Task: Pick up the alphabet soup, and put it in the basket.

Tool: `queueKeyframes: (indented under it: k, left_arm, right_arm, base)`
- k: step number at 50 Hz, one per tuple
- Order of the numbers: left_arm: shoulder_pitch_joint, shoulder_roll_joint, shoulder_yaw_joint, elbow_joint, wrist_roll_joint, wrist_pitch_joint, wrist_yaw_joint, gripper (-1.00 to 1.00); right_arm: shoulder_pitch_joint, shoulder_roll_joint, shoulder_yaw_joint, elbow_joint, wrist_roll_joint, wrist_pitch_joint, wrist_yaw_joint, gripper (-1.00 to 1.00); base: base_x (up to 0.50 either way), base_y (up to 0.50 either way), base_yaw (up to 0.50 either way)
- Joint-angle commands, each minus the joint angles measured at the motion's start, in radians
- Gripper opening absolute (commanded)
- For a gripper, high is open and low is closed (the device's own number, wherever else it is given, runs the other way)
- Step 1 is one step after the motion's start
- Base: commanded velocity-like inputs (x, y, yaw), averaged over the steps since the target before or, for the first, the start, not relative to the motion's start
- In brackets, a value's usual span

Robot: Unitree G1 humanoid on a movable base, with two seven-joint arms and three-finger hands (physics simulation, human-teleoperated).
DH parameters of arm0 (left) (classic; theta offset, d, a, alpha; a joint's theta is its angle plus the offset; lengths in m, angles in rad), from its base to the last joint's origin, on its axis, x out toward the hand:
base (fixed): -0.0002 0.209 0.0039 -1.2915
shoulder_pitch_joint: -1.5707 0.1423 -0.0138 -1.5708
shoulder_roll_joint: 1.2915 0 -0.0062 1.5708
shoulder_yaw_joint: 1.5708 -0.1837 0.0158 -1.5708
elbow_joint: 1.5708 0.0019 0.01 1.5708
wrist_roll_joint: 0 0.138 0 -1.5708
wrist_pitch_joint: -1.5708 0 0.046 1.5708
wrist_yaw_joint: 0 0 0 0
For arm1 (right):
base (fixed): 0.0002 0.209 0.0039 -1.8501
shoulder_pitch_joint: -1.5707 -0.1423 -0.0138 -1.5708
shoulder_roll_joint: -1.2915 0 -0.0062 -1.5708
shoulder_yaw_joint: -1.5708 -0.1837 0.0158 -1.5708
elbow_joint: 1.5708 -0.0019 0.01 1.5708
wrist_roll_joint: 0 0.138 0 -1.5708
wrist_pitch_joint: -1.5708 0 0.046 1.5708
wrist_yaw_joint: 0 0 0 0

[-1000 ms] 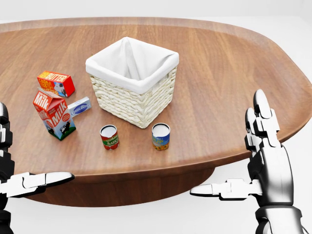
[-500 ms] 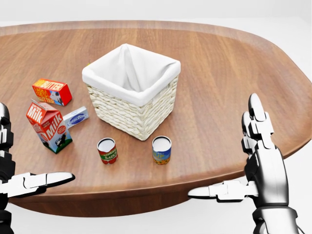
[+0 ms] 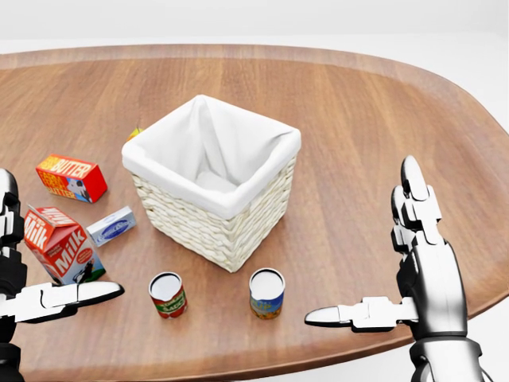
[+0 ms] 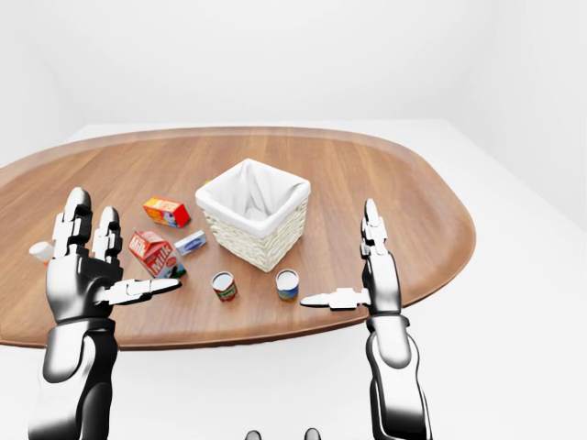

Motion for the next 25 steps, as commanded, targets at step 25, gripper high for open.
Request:
queueKeyframes:
  k: [25]
  left_arm:
    - [-0.004, 0.002, 0.001, 0.000, 0.000, 0.000, 0.000, 1.00]
  right_arm:
    - [0.000, 0.001, 0.004, 0.000, -0.008, 0.000, -0.003, 1.00]
  base:
    - [0.32, 0.00, 0.00]
